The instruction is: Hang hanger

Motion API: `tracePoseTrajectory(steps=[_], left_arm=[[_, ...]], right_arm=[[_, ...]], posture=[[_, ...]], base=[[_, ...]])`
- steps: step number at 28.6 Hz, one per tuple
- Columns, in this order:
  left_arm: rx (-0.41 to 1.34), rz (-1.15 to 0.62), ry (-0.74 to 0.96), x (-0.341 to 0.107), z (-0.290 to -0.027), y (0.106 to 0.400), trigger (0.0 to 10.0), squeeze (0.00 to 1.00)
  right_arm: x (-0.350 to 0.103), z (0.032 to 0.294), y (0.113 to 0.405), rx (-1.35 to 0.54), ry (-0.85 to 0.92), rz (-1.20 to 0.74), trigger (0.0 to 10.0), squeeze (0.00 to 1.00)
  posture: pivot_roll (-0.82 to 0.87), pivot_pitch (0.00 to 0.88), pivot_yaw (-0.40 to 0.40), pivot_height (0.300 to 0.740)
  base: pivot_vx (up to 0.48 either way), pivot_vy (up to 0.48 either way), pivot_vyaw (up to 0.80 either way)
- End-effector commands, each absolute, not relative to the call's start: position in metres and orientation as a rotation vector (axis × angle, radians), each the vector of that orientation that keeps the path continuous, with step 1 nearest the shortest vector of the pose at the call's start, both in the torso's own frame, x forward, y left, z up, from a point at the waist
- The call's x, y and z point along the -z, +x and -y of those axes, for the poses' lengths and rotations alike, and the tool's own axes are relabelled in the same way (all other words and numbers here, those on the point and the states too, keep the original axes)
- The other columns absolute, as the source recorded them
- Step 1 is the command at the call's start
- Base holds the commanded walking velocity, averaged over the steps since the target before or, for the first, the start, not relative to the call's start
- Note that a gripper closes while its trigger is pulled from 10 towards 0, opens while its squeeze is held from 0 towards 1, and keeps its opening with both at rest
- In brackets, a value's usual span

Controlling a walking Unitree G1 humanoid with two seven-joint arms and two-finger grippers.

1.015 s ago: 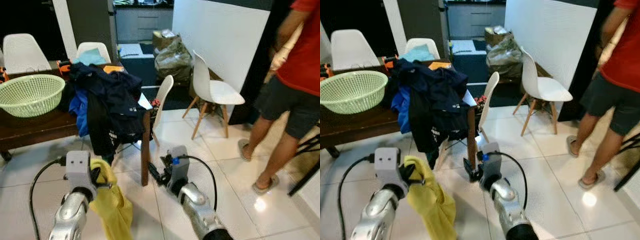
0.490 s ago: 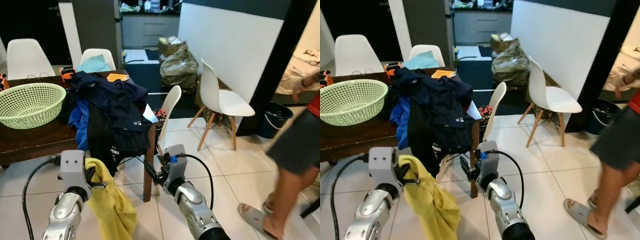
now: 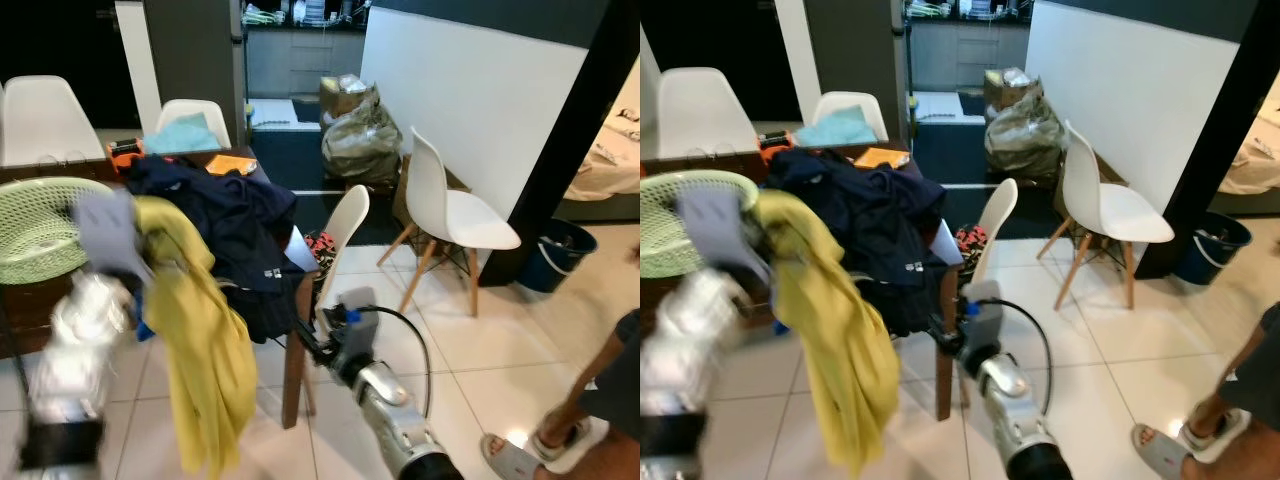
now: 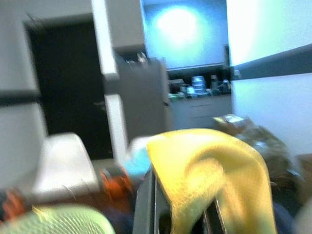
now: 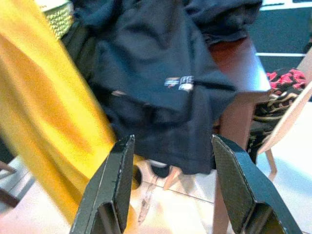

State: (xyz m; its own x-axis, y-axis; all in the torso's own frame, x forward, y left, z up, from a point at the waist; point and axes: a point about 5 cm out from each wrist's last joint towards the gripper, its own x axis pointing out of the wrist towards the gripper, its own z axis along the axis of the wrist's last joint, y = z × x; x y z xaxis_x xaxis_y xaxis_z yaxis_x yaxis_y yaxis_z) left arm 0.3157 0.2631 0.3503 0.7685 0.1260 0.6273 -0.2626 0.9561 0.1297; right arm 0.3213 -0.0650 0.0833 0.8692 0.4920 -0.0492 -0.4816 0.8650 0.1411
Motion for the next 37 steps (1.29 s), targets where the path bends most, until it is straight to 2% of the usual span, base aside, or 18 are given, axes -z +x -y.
tracePoseTrajectory(steps=[1,5,9,20,21,26,29,33,35,36,37], left_arm=[[-0.257,0.744,0.249,-0.377,-0.276,0.309,10.0,0.00],[-0.319,0.837,0.325,-0.424,-0.295,0.301,10.0,0.00],[-0.307,0.850,0.382,-0.450,-0.300,0.306,10.0,0.00],[-0.275,0.799,0.403,-0.452,-0.299,0.321,10.0,0.00],[-0.250,0.725,0.413,-0.440,-0.299,0.333,10.0,0.00],[-0.228,0.670,0.434,-0.428,-0.296,0.345,10.0,0.00],[-0.146,0.369,0.418,-0.370,-0.289,0.378,10.0,0.00],[-0.133,0.308,0.387,-0.356,-0.288,0.383,10.0,0.00],[-0.021,0.159,0.367,-0.311,-0.275,0.393,10.0,0.00],[-0.021,0.159,0.367,-0.311,-0.275,0.393,10.0,0.00],[0.087,0.102,0.368,-0.288,-0.260,0.396,10.0,0.00]], right_arm=[[-0.081,0.070,0.322,-0.490,0.139,-0.093,10.0,0.00],[-0.081,0.070,0.323,-0.490,0.142,-0.095,10.0,0.00],[-0.082,0.069,0.324,-0.491,0.147,-0.095,10.0,0.00],[-0.081,0.069,0.323,-0.488,0.151,-0.096,10.0,0.00],[-0.079,0.070,0.322,-0.488,0.152,-0.099,10.0,0.00],[-0.079,0.071,0.322,-0.487,0.151,-0.101,10.0,0.00],[-0.077,0.070,0.322,-0.491,0.147,-0.110,10.0,0.00],[-0.077,0.069,0.322,-0.493,0.147,-0.111,10.0,0.00],[-0.076,0.069,0.321,-0.495,0.149,-0.114,10.0,0.00],[-0.076,0.069,0.321,-0.495,0.149,-0.114,10.0,0.00],[-0.075,0.068,0.320,-0.495,0.149,-0.116,10.0,0.00]], posture=[[0.14,0.007,-0.037,0.740],[0.15,0.005,-0.047,0.740],[0.15,0.004,-0.049,0.740],[0.15,0.004,-0.046,0.740],[0.15,0.004,-0.048,0.740],[0.15,0.008,-0.048,0.740],[0.15,0.007,-0.046,0.740],[0.15,0.008,-0.046,0.740],[0.15,0.013,-0.046,0.740],[0.15,0.013,-0.046,0.740],[0.15,0.017,-0.047,0.740]], base=[[0.390,0.000,0.00],[0.388,0.000,0.00],[0.389,0.000,0.00],[0.395,0.000,0.00],[0.394,0.000,0.00],[0.394,0.000,0.00],[0.234,0.000,0.00],[0.000,0.000,0.00],[0.000,0.000,0.00],[0.000,0.000,0.00],[0.000,0.000,0.00]])
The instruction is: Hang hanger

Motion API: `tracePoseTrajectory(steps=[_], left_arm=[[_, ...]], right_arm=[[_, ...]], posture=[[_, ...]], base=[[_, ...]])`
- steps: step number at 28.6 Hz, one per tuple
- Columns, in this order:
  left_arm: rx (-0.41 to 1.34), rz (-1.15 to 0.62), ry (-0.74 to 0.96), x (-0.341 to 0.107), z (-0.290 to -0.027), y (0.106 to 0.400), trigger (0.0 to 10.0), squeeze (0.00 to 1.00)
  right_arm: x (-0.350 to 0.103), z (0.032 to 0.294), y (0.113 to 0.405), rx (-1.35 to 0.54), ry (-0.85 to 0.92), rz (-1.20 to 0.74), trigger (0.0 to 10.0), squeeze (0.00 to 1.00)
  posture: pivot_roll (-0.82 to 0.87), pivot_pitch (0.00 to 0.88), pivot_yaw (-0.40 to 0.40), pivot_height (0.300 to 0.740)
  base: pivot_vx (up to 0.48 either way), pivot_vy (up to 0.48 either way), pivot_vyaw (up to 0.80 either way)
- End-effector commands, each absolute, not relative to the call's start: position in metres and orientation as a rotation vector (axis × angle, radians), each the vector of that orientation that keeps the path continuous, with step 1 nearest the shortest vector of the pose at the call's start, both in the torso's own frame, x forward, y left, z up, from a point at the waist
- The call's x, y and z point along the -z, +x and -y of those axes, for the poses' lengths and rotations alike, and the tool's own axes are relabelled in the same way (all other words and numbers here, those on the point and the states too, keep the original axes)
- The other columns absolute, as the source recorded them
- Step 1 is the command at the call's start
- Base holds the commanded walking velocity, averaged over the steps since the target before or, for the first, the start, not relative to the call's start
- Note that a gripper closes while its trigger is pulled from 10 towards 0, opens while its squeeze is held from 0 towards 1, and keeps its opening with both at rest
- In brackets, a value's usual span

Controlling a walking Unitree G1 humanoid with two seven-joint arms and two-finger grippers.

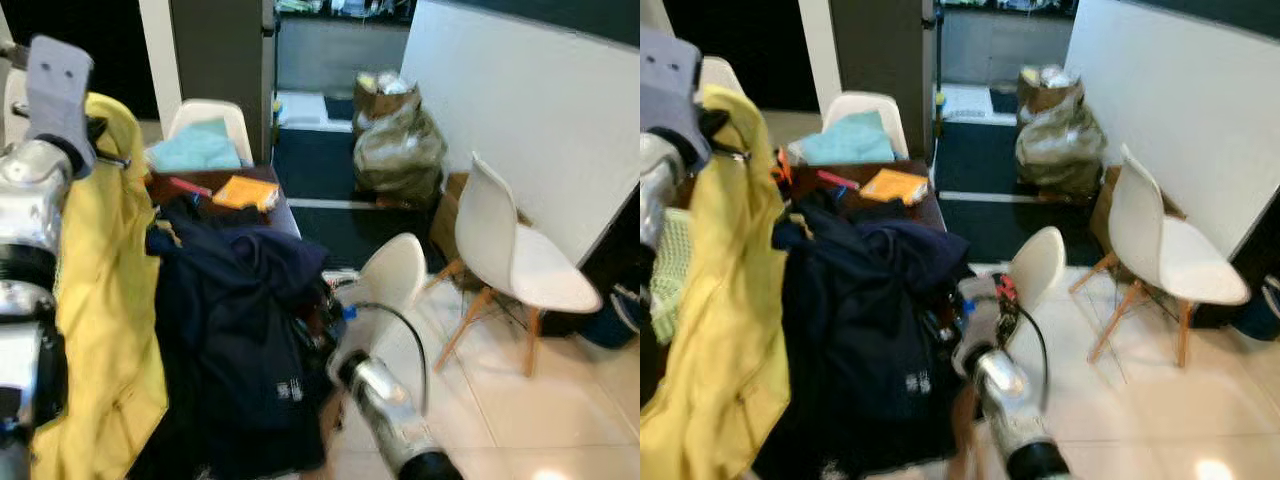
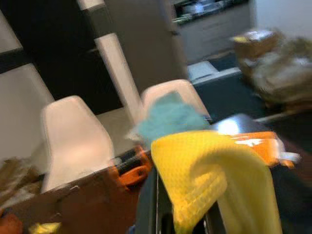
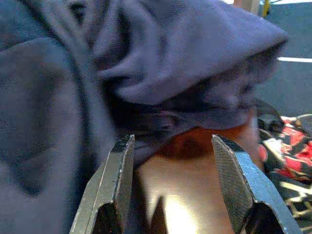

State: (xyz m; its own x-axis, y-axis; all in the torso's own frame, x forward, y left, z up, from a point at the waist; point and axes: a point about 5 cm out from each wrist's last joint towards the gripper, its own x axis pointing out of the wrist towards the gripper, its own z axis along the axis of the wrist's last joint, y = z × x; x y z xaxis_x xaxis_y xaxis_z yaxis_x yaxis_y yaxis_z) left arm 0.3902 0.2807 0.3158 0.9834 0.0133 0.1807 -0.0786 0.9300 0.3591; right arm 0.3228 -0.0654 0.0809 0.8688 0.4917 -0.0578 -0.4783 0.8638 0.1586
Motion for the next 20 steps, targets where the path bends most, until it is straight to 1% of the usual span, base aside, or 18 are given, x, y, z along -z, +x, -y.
tracePoseTrajectory(steps=[1,3,5,8,10,12,13,14,18,20], left_arm=[[0.178,0.072,0.393,-0.273,-0.246,0.397,10.0,0.00],[0.287,0.084,0.428,-0.266,-0.228,0.397,10.0,0.00],[0.343,0.132,0.441,-0.271,-0.220,0.397,10.0,0.00],[0.363,0.152,0.450,-0.273,-0.217,0.397,10.0,0.00],[0.614,0.189,0.466,-0.273,-0.196,0.385,10.0,0.00],[0.614,0.189,0.466,-0.273,-0.196,0.385,10.0,0.00],[0.701,0.194,0.464,-0.272,-0.189,0.380,10.0,0.00],[0.726,0.204,0.469,-0.272,-0.187,0.377,10.0,1.00],[0.669,0.203,0.469,-0.273,-0.191,0.377,10.0,1.00],[0.598,0.174,0.489,-0.271,-0.199,0.380,10.0,1.00]], right_arm=[[-0.075,0.069,0.320,-0.495,0.149,-0.118,10.0,0.00],[-0.074,0.069,0.319,-0.493,0.148,-0.119,10.0,0.00],[-0.074,0.070,0.319,-0.491,0.148,-0.121,10.0,0.00],[-0.073,0.070,0.319,-0.490,0.147,-0.121,10.0,0.00],[-0.073,0.071,0.318,-0.487,0.147,-0.121,10.0,0.00],[-0.073,0.071,0.318,-0.487,0.147,-0.121,10.0,0.00],[-0.073,0.071,0.318,-0.486,0.147,-0.121,10.0,0.00],[-0.073,0.071,0.318,-0.484,0.148,-0.119,10.0,0.00],[-0.073,0.072,0.318,-0.481,0.149,-0.118,10.0,0.00],[-0.073,0.072,0.317,-0.483,0.149,-0.119,10.0,0.00]], posture=[[0.14,0.018,-0.047,0.740],[0.15,0.020,-0.050,0.740],[0.15,0.018,-0.049,0.740],[0.15,0.018,-0.049,0.740],[0.14,0.019,-0.043,0.740],[0.14,0.019,-0.043,0.740],[0.14,0.018,-0.041,0.740],[0.14,0.020,-0.040,0.740],[0.14,0.021,-0.039,0.740],[0.15,0.017,-0.041,0.740]], base=[[0.000,0.000,0.00],[0.000,0.000,0.00],[0.000,0.000,0.00],[0.000,0.000,0.00],[0.000,0.000,0.00],[0.000,0.000,0.00],[0.000,0.000,0.00],[0.000,0.000,0.00],[0.000,0.000,0.00],[0.000,0.000,0.00]])
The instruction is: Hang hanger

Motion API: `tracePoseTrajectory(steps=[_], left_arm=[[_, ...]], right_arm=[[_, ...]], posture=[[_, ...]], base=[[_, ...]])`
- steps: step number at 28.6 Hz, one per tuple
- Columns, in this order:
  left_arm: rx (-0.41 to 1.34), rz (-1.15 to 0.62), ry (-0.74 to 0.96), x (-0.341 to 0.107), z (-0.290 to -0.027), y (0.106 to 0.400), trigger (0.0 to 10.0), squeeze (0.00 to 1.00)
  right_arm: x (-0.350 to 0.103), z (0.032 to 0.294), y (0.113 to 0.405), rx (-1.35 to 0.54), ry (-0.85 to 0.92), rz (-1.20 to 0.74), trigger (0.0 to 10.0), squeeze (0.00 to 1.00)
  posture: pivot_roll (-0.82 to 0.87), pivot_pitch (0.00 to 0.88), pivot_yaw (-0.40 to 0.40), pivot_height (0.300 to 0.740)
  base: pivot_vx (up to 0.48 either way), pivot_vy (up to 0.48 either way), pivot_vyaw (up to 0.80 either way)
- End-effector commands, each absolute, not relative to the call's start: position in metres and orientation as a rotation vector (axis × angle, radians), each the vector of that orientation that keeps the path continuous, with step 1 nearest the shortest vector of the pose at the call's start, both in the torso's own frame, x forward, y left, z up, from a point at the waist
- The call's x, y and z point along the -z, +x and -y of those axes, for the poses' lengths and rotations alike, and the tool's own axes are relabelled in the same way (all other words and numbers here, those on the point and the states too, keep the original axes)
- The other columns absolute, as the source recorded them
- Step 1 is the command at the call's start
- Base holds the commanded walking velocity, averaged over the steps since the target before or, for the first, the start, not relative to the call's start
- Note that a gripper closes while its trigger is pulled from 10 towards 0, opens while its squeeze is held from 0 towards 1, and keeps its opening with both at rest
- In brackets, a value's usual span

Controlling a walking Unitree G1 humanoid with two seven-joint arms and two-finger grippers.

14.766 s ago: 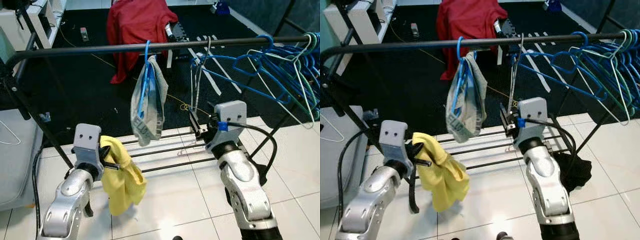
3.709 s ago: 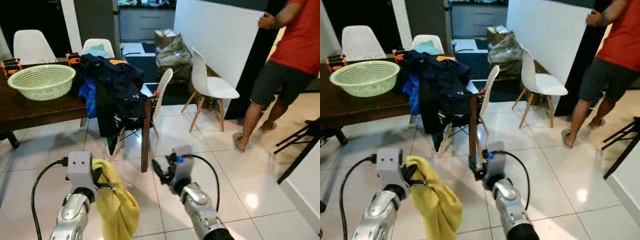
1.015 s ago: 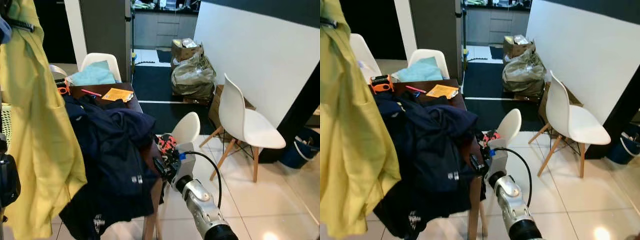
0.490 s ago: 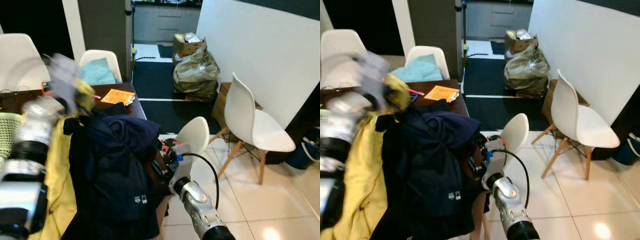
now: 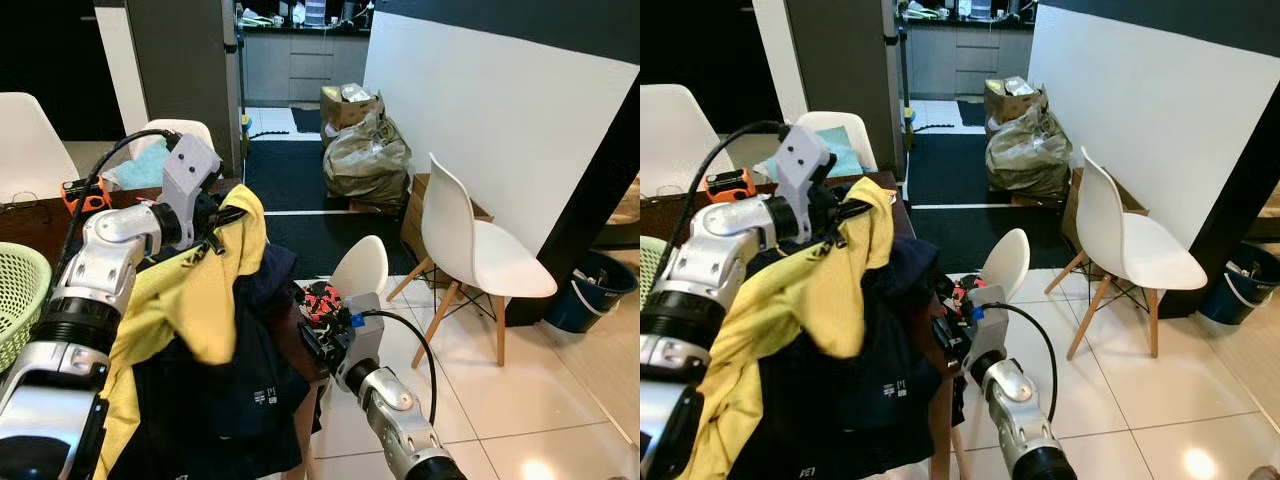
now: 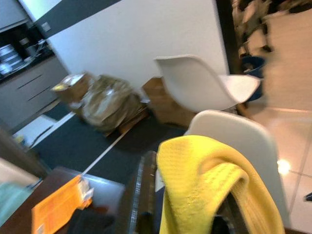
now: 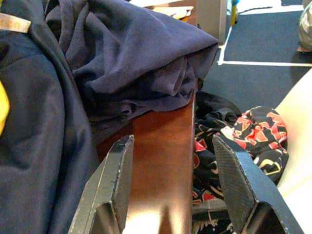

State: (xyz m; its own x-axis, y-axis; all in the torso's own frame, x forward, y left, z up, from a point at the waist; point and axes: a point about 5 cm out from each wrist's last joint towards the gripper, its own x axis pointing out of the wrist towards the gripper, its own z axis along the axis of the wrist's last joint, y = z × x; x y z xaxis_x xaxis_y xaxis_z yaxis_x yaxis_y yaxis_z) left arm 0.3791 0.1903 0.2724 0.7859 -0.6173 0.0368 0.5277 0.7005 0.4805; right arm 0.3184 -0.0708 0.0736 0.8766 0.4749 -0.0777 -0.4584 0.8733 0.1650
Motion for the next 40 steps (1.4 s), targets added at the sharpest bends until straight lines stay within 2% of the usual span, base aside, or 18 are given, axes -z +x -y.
tracePoseTrajectory(steps=[1,2,9,11,14,15,16,17,18,23,24,25,30,31,34,36,39,40], left_arm=[[0.598,0.174,0.489,-0.271,-0.199,0.380,10.0,1.00],[0.543,0.160,0.486,-0.271,-0.205,0.382,10.0,0.00],[0.434,0.156,0.487,-0.275,-0.217,0.386,10.0,0.00],[0.322,0.204,0.472,-0.286,-0.227,0.388,10.0,0.00],[0.246,0.267,0.349,-0.306,-0.234,0.387,10.0,0.00],[0.243,0.189,0.386,-0.301,-0.238,0.387,10.0,0.55],[0.264,-0.014,0.386,-0.281,-0.243,0.388,10.0,1.00],[0.264,-0.014,0.386,-0.281,-0.243,0.388,10.0,1.00],[0.218,-0.228,0.435,-0.257,-0.257,0.384,10.0,1.00],[0.207,-0.281,0.462,-0.250,-0.262,0.381,10.0,1.00],[0.190,-0.293,0.485,-0.250,-0.264,0.382,10.0,0.35],[0.178,-0.287,0.473,-0.253,-0.266,0.382,10.0,0.00],[0.170,-0.280,0.460,-0.255,-0.267,0.383,10.0,0.00],[0.240,-0.271,0.339,-0.260,-0.260,0.382,10.0,0.00],[0.321,-0.193,0.220,-0.273,-0.250,0.381,10.0,0.00],[0.658,0.109,-0.217,-0.324,-0.213,0.365,10.0,0.00],[0.658,0.109,-0.217,-0.324,-0.213,0.365,10.0,0.00],[0.766,0.198,-0.317,-0.338,-0.204,0.354,10.0,0.00]], right_arm=[[-0.073,0.072,0.317,-0.483,0.149,-0.119,10.0,0.00],[-0.072,0.072,0.317,-0.485,0.149,-0.119,10.0,0.00],[-0.073,0.071,0.317,-0.487,0.150,-0.119,10.0,0.00],[-0.073,0.071,0.317,-0.488,0.150,-0.118,10.0,0.00],[-0.071,0.072,0.316,-0.489,0.144,-0.127,10.0,0.00],[-0.070,0.072,0.316,-0.492,0.139,-0.134,10.0,0.00],[-0.069,0.072,0.315,-0.494,0.135,-0.138,10.0,0.00],[-0.069,0.072,0.315,-0.494,0.135,-0.138,10.0,0.00],[-0.068,0.071,0.314,-0.495,0.131,-0.142,10.0,0.00],[-0.068,0.071,0.314,-0.494,0.132,-0.143,10.0,0.00],[-0.068,0.071,0.314,-0.493,0.133,-0.143,10.0,0.00],[-0.068,0.071,0.314,-0.494,0.134,-0.143,10.0,0.00],[-0.068,0.071,0.314,-0.494,0.134,-0.143,10.0,0.00],[-0.068,0.071,0.314,-0.495,0.133,-0.144,10.0,0.00],[-0.068,0.071,0.314,-0.495,0.133,-0.146,10.0,0.00],[-0.067,0.071,0.314,-0.493,0.133,-0.152,10.0,0.00],[-0.067,0.071,0.314,-0.493,0.133,-0.152,10.0,0.00],[-0.067,0.072,0.314,-0.491,0.132,-0.154,10.0,0.00]], posture=[[0.15,0.017,-0.041,0.740],[0.15,0.016,-0.040,0.740],[0.15,0.015,-0.041,0.740],[0.14,0.011,-0.039,0.740],[0.14,0.006,-0.043,0.740],[0.14,0.004,-0.043,0.740],[0.14,0.003,-0.042,0.740],[0.14,0.003,-0.042,0.740],[0.14,0.000,-0.040,0.740],[0.14,0.000,-0.039,0.740],[0.14,0.000,-0.039,0.740],[0.14,0.000,-0.041,0.740],[0.14,0.000,-0.041,0.740],[0.14,0.000,-0.041,0.740],[0.14,0.003,-0.037,0.740],[0.14,0.007,-0.034,0.740],[0.14,0.007,-0.034,0.740],[0.14,0.014,-0.031,0.740]], base=[[0.000,0.000,0.00],[0.000,0.000,0.00],[0.000,0.000,0.00],[0.000,0.000,0.00],[0.000,0.000,0.00],[0.000,0.000,0.00],[0.000,0.000,0.00],[0.000,0.000,0.00],[0.000,0.000,0.00],[0.000,0.000,0.00],[0.000,0.000,0.00],[0.000,0.000,0.00],[0.000,0.000,0.00],[0.000,0.000,0.00],[0.000,0.000,0.00],[0.000,0.000,0.00],[0.000,0.000,0.00],[0.000,0.000,0.00]])
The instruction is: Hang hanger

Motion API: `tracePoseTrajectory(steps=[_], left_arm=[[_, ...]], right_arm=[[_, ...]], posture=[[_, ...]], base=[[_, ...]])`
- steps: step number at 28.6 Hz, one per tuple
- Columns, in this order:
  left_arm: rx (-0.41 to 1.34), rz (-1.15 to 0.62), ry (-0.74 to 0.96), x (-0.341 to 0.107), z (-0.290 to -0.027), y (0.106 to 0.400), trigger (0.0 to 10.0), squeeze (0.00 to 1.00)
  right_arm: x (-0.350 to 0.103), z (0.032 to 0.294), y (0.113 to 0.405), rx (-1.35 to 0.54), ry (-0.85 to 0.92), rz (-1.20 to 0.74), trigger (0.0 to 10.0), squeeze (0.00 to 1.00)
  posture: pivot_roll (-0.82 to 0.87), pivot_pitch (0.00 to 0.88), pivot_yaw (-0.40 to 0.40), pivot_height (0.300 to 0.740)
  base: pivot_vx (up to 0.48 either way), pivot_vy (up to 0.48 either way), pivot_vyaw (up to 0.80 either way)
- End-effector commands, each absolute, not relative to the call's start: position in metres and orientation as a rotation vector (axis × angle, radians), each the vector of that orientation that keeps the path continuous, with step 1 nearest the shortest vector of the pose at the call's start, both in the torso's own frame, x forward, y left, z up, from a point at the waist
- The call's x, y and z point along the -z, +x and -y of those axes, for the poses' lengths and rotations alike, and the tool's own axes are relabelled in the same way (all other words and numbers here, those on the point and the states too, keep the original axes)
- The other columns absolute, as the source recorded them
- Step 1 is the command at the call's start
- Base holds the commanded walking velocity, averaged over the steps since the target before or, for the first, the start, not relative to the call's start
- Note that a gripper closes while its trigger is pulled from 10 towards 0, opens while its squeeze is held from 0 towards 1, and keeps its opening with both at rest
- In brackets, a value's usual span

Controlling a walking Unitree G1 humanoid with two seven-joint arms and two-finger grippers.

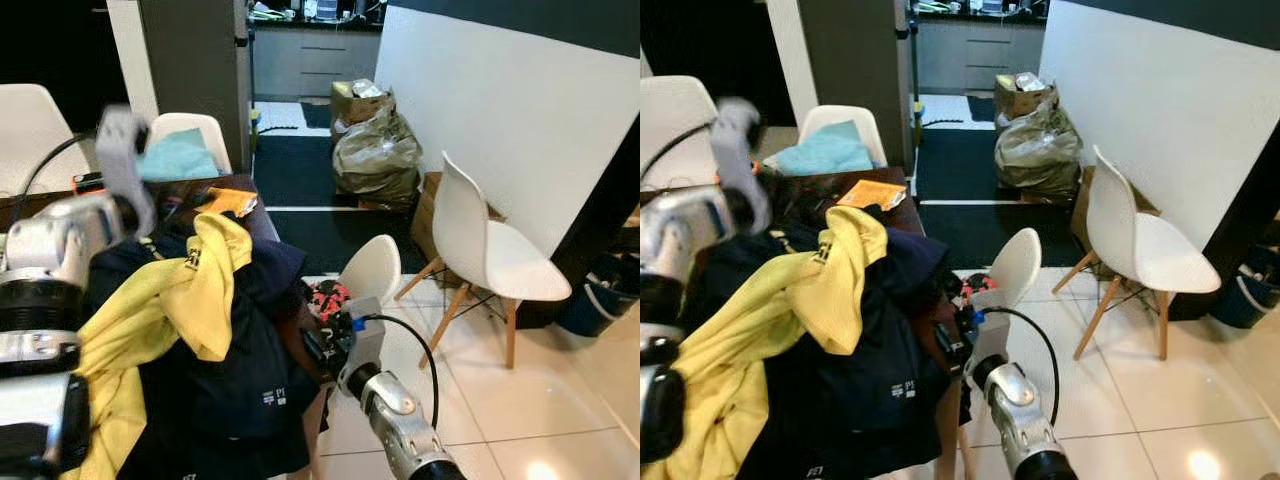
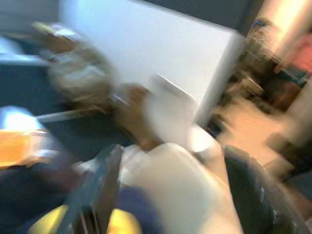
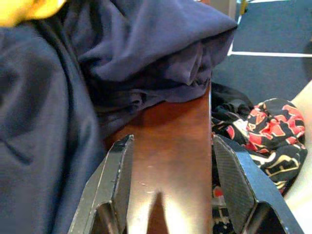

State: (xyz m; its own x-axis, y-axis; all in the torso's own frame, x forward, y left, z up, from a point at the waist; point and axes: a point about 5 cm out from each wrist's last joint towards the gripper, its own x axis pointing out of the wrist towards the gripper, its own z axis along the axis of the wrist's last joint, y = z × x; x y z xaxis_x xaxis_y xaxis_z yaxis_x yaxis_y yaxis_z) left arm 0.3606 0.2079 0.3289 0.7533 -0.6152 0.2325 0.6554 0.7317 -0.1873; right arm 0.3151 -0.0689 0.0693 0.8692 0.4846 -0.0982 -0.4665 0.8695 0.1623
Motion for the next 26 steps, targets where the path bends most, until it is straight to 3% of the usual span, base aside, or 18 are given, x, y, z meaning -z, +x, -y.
tracePoseTrajectory(steps=[1,3,5,8,9,11,13,21,24,26], left_arm=[[0.716,0.245,-0.198,-0.333,-0.197,0.349,10.0,0.00],[0.716,0.245,-0.198,-0.333,-0.197,0.349,10.0,0.00],[0.539,0.287,0.001,-0.314,-0.186,0.343,10.0,0.00],[0.460,0.305,0.039,-0.308,-0.184,0.341,10.0,0.00],[0.258,0.258,0.181,-0.290,-0.193,0.344,10.0,0.00],[-0.036,0.164,0.225,-0.256,-0.216,0.340,10.0,0.00],[-0.104,0.134,0.227,-0.246,-0.223,0.337,10.0,0.00],[-0.191,0.221,0.216,-0.258,-0.237,0.324,10.0,0.00],[-0.121,0.312,0.262,-0.271,-0.228,0.319,10.0,0.00],[-0.061,0.343,0.242,-0.269,-0.217,0.317,10.0,0.00]], right_arm=[[-0.067,0.073,0.313,-0.488,0.134,-0.152,10.0,0.00],[-0.067,0.073,0.313,-0.488,0.134,-0.152,10.0,0.00],[-0.068,0.076,0.313,-0.482,0.141,-0.148,10.0,0.00],[-0.068,0.077,0.312,-0.479,0.144,-0.147,10.0,0.00],[-0.069,0.079,0.313,-0.474,0.144,-0.140,10.0,0.00],[-0.075,0.080,0.315,-0.469,0.145,-0.117,10.0,0.00],[-0.077,0.080,0.316,-0.469,0.144,-0.107,10.0,0.00],[-0.102,0.083,0.327,-0.437,0.184,0.007,10.0,0.00],[-0.173,0.104,0.341,-0.265,0.305,0.369,10.0,0.00],[-0.190,0.116,0.348,-0.164,0.358,0.408,10.0,0.00]], posture=[[0.13,0.019,-0.023,0.740],[0.13,0.019,-0.023,0.740],[0.13,0.026,-0.024,0.740],[0.13,0.026,-0.024,0.740],[0.13,0.027,-0.030,0.740],[0.13,0.021,-0.037,0.740],[0.13,0.022,-0.039,0.740],[0.14,0.015,-0.052,0.740],[0.14,0.005,-0.058,0.740],[0.13,0.000,-0.053,0.740]], base=[[0.000,0.000,0.00],[0.000,0.000,0.00],[0.000,0.000,0.00],[0.000,0.000,0.00],[0.000,0.000,0.00],[0.000,0.000,0.00],[0.000,0.000,0.00],[0.000,0.000,0.00],[0.000,0.000,0.00],[0.000,0.000,0.00]])
